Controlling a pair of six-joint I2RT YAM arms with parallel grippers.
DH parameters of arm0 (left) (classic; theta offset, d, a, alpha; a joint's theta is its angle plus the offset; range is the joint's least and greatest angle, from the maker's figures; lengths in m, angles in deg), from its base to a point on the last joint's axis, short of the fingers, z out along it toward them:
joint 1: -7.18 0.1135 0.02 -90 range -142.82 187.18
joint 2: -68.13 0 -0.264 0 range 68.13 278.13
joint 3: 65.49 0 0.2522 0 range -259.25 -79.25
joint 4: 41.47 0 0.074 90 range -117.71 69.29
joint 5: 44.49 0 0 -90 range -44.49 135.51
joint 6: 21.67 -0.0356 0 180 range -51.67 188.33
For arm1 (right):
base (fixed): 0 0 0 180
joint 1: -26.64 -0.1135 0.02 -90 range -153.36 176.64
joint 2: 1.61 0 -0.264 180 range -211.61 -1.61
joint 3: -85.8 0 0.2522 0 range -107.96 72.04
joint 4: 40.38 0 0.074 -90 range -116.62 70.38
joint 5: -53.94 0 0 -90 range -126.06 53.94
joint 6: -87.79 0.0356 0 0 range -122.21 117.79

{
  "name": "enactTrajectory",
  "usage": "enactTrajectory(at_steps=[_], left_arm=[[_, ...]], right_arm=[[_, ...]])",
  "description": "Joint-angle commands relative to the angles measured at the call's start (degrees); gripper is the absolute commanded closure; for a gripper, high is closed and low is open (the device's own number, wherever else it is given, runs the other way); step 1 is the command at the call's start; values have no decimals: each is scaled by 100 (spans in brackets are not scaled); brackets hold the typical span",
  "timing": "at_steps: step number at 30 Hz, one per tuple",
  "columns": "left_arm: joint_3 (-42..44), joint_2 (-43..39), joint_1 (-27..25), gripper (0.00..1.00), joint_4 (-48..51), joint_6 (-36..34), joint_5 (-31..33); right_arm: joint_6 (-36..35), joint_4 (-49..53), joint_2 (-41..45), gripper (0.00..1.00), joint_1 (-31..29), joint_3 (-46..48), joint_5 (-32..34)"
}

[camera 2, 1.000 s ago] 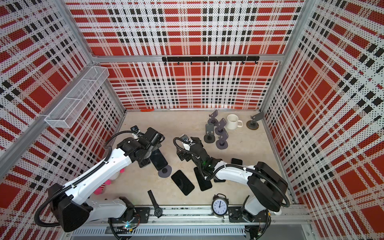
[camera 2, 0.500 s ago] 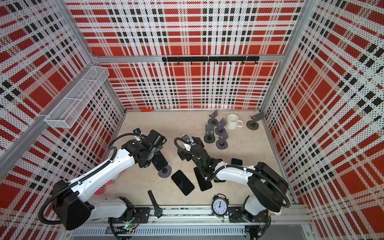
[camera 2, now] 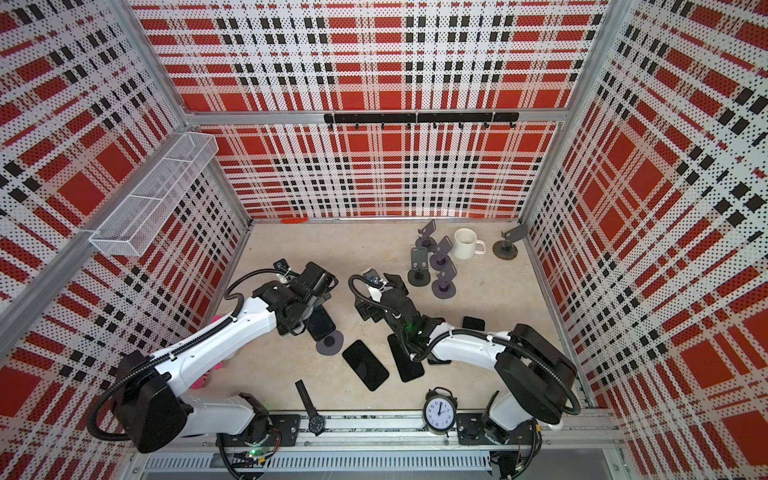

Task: Remove the phone from the phone stand

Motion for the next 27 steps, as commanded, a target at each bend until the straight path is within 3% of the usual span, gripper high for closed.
enactTrajectory(at_steps=[1, 12, 27], left_arm=[[60, 79, 26, 0, -63, -35, 14], [22, 143, 35, 15, 31, 9, 239], [32, 307, 16, 18, 78, 70, 183]], right_arm=[[-8, -105, 106, 0, 20, -5, 60], [-1, -77, 114, 0, 21, -21, 80], [20, -60, 119, 0, 21, -22, 90]])
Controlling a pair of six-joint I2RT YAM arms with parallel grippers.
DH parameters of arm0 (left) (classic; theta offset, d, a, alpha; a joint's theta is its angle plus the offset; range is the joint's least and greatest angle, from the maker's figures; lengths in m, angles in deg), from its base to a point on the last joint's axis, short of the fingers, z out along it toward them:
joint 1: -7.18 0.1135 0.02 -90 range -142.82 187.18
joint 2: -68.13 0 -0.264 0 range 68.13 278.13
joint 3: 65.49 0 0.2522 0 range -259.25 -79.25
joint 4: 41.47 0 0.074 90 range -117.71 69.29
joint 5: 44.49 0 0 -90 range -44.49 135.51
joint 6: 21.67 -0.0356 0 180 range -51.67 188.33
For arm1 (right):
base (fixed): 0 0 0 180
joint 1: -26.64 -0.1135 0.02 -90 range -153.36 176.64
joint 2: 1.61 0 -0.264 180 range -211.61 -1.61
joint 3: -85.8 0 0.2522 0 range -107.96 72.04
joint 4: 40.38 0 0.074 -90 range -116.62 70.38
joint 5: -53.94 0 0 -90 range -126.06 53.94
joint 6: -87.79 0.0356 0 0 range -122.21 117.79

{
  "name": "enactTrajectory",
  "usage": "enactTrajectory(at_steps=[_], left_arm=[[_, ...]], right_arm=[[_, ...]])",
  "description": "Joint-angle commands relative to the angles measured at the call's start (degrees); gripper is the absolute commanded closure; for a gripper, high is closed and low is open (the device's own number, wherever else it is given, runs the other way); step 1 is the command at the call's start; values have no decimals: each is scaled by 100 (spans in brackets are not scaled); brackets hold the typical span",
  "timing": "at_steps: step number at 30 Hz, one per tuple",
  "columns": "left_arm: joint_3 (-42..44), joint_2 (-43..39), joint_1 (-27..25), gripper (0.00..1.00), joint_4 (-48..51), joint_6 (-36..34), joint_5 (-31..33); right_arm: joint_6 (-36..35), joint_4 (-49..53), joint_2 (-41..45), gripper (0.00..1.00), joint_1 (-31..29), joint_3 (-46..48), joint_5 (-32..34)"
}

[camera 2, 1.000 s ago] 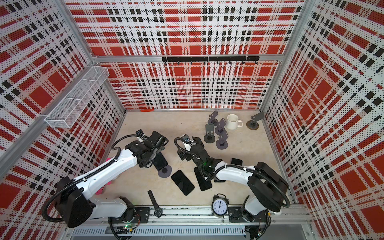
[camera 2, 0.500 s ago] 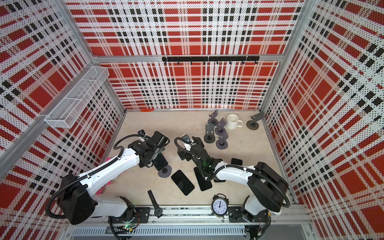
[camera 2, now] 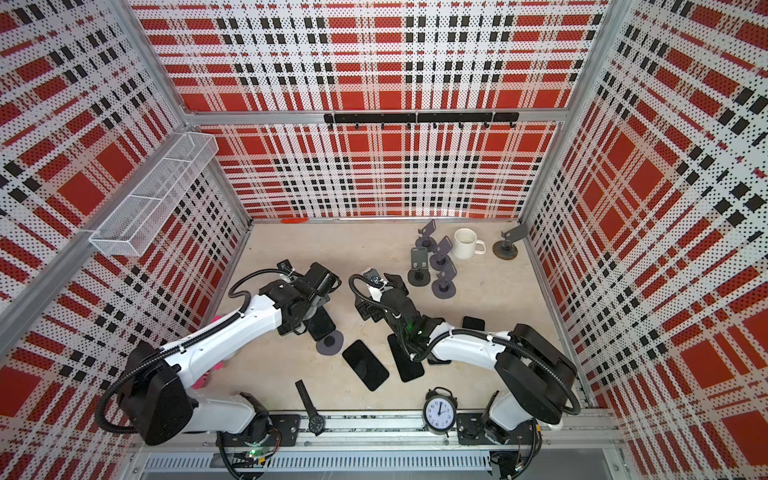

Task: Remove the phone from the phone stand

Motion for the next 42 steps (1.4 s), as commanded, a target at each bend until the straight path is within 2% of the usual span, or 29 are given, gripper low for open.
enactTrajectory(at_steps=[1, 9, 15, 22, 31, 33, 42], left_arm=[[28, 93, 5, 18, 77, 75, 81], [17, 45, -52, 16, 77, 125, -9], [-12, 18, -75, 24, 87, 108, -9], [-130, -128, -75, 24, 209, 61, 95], [-376, -319, -181, 29, 271, -69, 22], [-432, -363, -203, 33, 266, -129, -1], [-634, -389, -208, 35, 297, -312, -102]], right_arm=[[-20, -64, 107, 0, 23, -15, 67], [-20, -46, 87, 0, 20, -36, 70], [-25, -28, 71, 0, 23, -31, 67], [-14, 6, 20, 0, 21, -68, 32], [58, 60, 52, 0, 26, -94, -103], [55, 83, 43, 0, 22, -117, -158], [102, 74, 114, 0, 22, -85, -210]])
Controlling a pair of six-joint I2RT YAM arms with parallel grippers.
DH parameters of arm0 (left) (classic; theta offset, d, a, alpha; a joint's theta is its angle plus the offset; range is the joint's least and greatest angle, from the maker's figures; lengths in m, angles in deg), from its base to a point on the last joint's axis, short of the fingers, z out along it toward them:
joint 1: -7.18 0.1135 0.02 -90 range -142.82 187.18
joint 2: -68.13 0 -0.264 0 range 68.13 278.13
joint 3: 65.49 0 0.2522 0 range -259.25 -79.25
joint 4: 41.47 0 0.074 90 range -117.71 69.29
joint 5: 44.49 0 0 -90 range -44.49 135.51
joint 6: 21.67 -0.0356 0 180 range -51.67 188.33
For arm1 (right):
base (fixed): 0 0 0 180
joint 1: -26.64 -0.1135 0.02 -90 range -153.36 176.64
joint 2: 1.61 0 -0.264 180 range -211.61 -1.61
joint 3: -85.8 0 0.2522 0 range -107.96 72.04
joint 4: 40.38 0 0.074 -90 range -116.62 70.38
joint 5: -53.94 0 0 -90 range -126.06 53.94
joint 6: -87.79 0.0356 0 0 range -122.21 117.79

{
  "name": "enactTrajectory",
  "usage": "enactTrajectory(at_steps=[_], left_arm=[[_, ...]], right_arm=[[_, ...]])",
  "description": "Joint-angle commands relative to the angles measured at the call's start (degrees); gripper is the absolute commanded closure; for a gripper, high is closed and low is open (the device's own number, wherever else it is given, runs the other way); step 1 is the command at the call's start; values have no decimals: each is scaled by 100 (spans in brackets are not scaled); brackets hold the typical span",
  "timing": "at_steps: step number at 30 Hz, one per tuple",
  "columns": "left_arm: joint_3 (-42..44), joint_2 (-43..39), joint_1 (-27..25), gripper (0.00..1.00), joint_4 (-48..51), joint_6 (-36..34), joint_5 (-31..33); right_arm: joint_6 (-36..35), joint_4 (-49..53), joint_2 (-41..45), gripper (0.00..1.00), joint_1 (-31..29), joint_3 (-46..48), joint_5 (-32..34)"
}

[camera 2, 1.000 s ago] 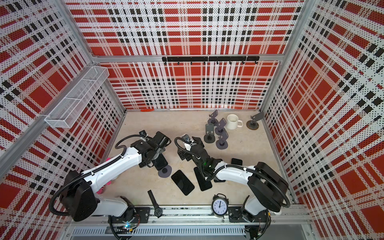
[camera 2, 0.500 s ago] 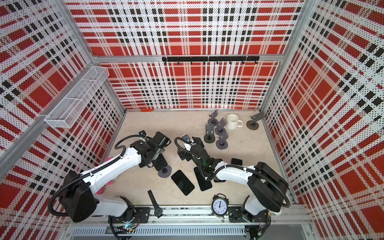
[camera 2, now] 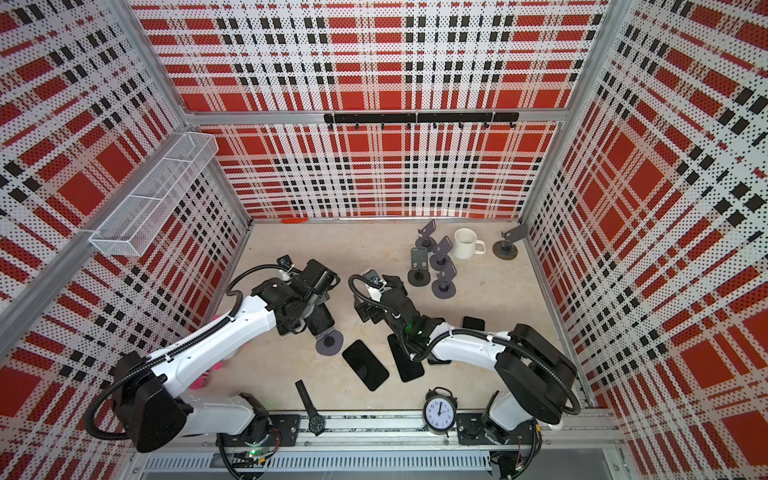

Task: Remove the phone from the phone stand

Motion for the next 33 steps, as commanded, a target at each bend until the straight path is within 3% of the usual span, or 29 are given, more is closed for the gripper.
enactTrajectory(at_steps=[1, 8, 9, 11, 13, 14, 18, 24, 29, 33], left_arm=[[-325, -123, -38, 35, 13, -183, 11], [-591, -66, -117, 39, 4, -468, 65], [-605, -51, -117, 40, 5, -481, 53], [-601, -28, -117, 40, -4, -516, 18], [-589, -13, -117, 41, -14, -541, -30], [-577, -5, -117, 41, -34, -561, -74], [-437, -42, -126, 42, -181, -578, -204], [-299, -80, -115, 42, -272, -495, -195], [-266, -101, -102, 42, -277, -443, -164], [-53, -162, -74, 42, -351, -362, -162]], right_arm=[[20, -26, 119, 0, 22, -82, 2], [34, -86, 158, 0, 23, -44, -233], [-17, -191, 184, 0, 35, -8, -616], [-272, -547, 180, 0, 39, 95, -2295], [21, -1014, 89, 0, 46, 214, -3248], [7, -1148, 12, 0, 67, 232, -3604], [140, -1296, -237, 0, 196, 178, -3999], [1209, -2568, -842, 0, -82, 315, -3160], [921, -3266, -1415, 0, -726, 343, -1899], [710, -3344, -1859, 0, -1039, 109, -1461]])
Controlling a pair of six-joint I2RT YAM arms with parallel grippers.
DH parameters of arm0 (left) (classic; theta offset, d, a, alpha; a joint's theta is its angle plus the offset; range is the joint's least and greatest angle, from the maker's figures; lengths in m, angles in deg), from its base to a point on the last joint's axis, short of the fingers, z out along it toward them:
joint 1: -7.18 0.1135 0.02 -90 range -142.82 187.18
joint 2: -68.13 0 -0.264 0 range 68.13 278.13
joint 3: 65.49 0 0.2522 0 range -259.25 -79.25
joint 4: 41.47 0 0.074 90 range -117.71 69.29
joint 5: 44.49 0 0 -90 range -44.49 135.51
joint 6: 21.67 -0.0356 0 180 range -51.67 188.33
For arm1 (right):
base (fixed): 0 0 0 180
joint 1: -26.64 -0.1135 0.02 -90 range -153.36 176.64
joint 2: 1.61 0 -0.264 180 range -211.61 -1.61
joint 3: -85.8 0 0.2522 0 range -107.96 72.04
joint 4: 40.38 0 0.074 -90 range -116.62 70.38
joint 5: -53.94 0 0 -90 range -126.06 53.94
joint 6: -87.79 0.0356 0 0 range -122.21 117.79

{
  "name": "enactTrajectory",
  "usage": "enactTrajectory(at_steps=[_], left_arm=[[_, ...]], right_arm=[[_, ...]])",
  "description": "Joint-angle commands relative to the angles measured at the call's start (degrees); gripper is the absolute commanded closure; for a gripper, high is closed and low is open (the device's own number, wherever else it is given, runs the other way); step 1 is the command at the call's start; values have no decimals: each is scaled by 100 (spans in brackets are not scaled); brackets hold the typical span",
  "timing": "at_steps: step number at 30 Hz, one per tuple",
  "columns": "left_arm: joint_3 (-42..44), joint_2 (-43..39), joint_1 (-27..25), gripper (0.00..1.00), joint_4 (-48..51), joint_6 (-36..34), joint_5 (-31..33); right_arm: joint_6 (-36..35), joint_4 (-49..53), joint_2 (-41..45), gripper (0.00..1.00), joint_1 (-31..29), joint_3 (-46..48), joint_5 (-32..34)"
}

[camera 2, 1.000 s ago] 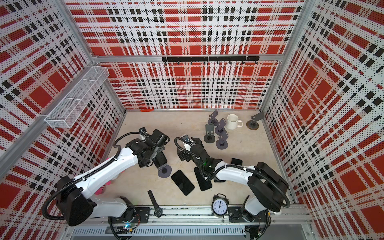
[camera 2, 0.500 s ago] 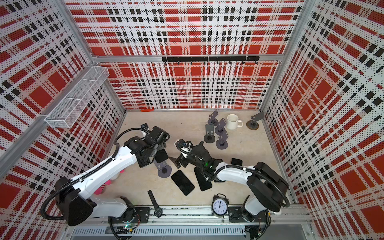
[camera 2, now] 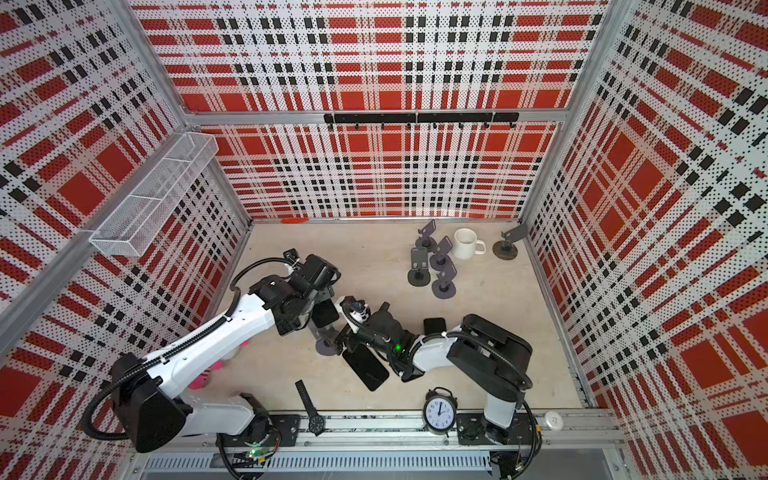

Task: Remove the phone from the phone stand
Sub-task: 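Close the right gripper on the purple-edged phone while the left gripper holds it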

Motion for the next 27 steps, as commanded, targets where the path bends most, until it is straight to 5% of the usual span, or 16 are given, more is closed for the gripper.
enactTrajectory(at_steps=[1, 8, 21, 27], left_arm=[[188, -183, 22, 42, -174, 115, 91], [309, -407, 134, 44, -240, 267, 8], [369, -728, 312, 45, -480, 222, -561], [322, -727, 330, 47, -529, 161, -634]], right_arm=[[-121, -479, -284, 0, -181, -227, 803], [17, -844, -799, 0, -236, -401, 1198], [-369, -1498, -582, 0, -230, 80, 433], [-458, -1397, -587, 0, -201, 126, 584]])
